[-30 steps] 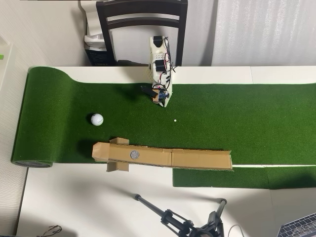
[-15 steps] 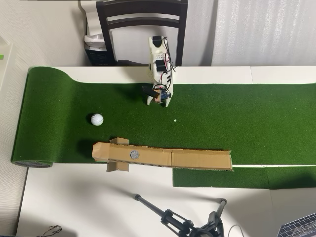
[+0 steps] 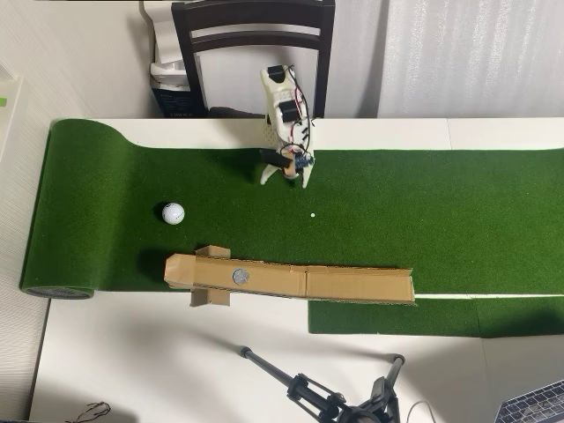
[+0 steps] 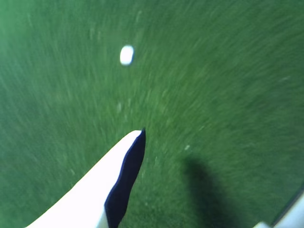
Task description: Pick up the golf ball and place it on the gray mark at the back.
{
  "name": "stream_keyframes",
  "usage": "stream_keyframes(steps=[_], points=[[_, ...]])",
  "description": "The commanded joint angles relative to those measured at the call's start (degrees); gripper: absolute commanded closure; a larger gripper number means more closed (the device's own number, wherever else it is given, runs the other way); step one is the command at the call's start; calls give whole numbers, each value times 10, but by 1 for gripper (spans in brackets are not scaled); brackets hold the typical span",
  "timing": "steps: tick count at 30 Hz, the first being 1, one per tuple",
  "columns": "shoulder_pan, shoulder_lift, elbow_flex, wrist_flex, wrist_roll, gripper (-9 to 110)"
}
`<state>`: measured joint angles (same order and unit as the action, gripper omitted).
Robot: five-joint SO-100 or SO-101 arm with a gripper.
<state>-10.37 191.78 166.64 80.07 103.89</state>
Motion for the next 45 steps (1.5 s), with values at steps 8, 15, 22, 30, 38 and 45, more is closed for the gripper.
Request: stream_keyframes(steps=[8,15,22,30,38,45], points=[[137,44,-241,65,-45,48],[176,38,-287,36,-90,48],[213,-49,-331,22,-98,48],[219,-191,-402,-67,-98,48],[233,-374,-481,-98,-98,48],[266,-528,-585,-90,-111,48]])
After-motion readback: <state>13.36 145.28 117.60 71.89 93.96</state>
